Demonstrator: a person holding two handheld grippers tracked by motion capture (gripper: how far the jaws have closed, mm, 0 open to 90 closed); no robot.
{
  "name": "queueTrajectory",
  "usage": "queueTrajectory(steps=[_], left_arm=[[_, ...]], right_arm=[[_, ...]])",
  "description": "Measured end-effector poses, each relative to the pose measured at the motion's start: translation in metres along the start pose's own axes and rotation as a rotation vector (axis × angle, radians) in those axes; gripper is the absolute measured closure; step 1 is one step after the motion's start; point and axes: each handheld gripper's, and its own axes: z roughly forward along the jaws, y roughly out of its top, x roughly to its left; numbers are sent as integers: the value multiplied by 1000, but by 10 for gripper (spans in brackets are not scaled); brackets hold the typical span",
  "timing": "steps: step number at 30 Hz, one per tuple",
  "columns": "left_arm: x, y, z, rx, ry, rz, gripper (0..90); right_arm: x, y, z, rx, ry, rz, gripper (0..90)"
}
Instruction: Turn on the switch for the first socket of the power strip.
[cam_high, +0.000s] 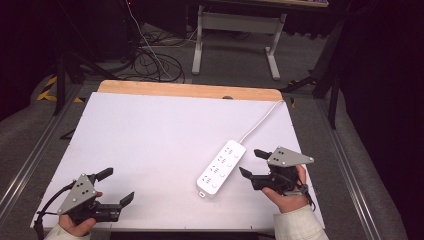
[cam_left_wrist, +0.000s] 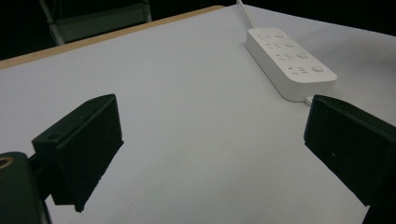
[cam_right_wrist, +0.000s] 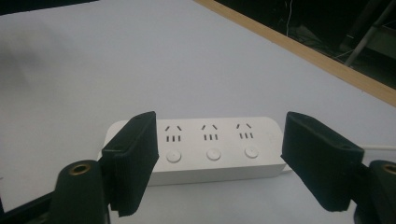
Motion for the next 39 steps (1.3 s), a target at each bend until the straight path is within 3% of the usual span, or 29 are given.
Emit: queueTrajectory(steps=[13, 23, 26, 27, 28, 29, 32, 36, 39], left_arm=[[0, -1, 1, 3, -2, -13, 49], [0, -1, 1, 6, -3, -7, 49], [0, -1, 1, 3, -2, -6, 49], [0, -1, 2, 2, -2, -11, 49], [0, -1, 2, 2, -2, -10, 49], [0, -1, 1, 5, 0, -4, 49], [0, -1, 2, 4, 0, -8, 49], [0, -1, 2, 4, 0, -3, 49], [0, -1, 2, 4, 0, -3, 49]], right_arm=[[-9, 13, 17, 45, -24, -13, 287], [-20, 14, 28, 79, -33, 24, 286], [-20, 15, 30, 80, -70, 27, 287], [-20, 15, 31, 78, -81, 25, 306], [-21, 15, 31, 74, -72, 30, 407], [-21, 15, 32, 82, -49, 24, 440], [-22, 15, 37, 104, -52, 34, 447], [-23, 17, 44, 113, -30, 37, 597], [-24, 18, 50, 133, -20, 36, 659]])
